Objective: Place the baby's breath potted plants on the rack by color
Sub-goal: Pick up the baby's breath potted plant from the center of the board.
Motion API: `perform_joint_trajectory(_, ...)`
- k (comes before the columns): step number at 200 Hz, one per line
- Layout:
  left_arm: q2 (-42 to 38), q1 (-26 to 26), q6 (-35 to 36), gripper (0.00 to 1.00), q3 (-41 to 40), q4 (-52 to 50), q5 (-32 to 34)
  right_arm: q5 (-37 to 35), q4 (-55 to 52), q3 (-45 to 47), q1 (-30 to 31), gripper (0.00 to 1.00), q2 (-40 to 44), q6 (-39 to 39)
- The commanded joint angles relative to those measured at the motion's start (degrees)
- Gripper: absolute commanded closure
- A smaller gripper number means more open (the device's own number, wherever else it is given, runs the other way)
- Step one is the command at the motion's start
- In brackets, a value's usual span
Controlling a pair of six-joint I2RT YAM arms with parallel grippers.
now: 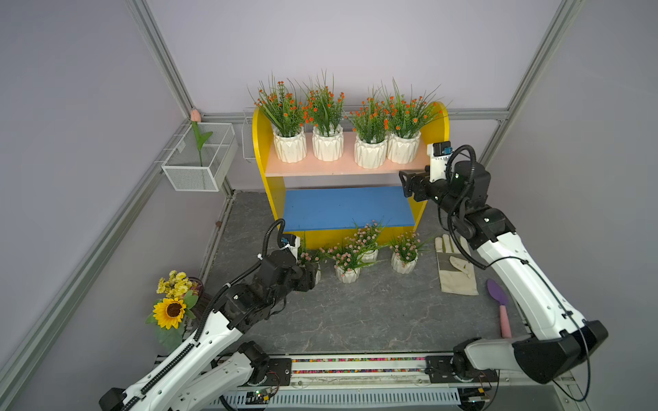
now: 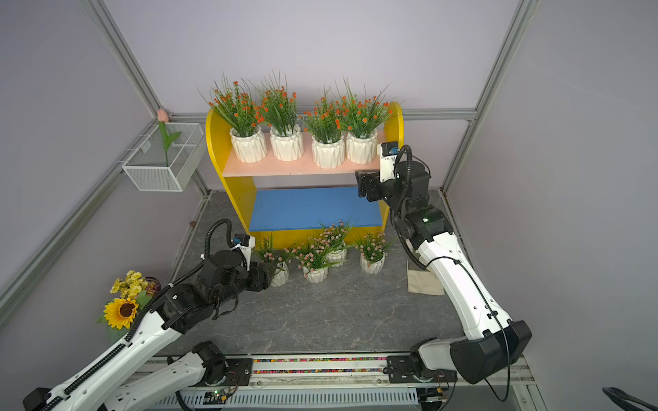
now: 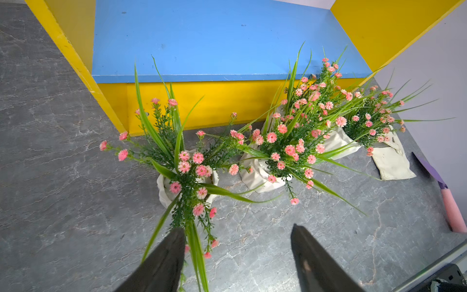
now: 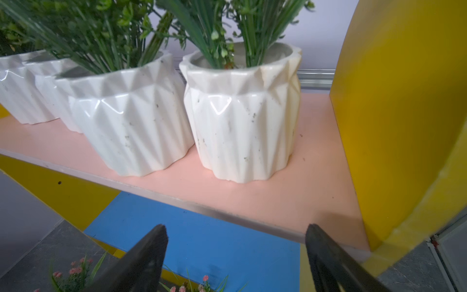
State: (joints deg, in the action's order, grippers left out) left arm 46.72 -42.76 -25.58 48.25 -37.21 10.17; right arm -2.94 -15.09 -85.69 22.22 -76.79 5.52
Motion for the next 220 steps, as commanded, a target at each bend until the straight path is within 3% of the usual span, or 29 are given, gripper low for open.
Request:
perform_joint_trajectory(1, -0.2, 0.2, 0.3, 0.3, -0.6, 1.1, -0.4, 1.0, 0.8, 3.9, 0.6, 0.12, 2.2, 1.8)
perform_joint_trajectory(54, -1.0, 0.2, 0.2, 0.3, -1.4, 2.2, -0.8, 1.1, 1.8, 13.7, 1.9, 0.12, 9.3, 4.5)
perform_joint_trajectory(69, -1.0, 0.2, 0.3, 0.3, -1.4, 3.0, -1.0, 1.7, 1.6, 16.3, 2.5, 0.0, 10.7, 5.2)
perform_joint_trajectory(81, -1.0, 0.2, 0.3, 0.3, -1.5, 3.7, -1.2, 2.1, 1.5, 18.3, 3.0, 0.09, 11.5, 6.0)
perform_joint_trajectory(127, -0.6, 0.2, 0.9, 0.3, -2.4, 6.7, -0.9, 2.2, 1.1, 24.4, 4.7, 0.15, 13.8, 7.9)
perform_joint_trajectory(136, -0.4, 0.2, 1.2, 0.3, -2.3, 6.9, -0.7, 2.2, 0.6, 24.9, 5.0, 0.14, 14.0, 7.9)
perform_joint_trajectory(150, -0.4, 0.2, 1.6, 0.3, -2.1, 6.9, -0.2, 1.8, -0.6, 25.0, 5.5, 0.0, 14.1, 7.9)
perform_joint_trajectory(178, -0.5, 0.2, 2.1, 0.3, -2.0, 7.7, 0.2, 0.9, -1.4, 25.9, 6.4, 0.11, 14.9, 7.9)
perform_joint_trajectory(220, -0.3, 0.2, 2.3, 0.3, -2.1, 8.0, 1.6, 0.7, -1.4, 28.3, 7.2, 0.12, 17.1, 8.5)
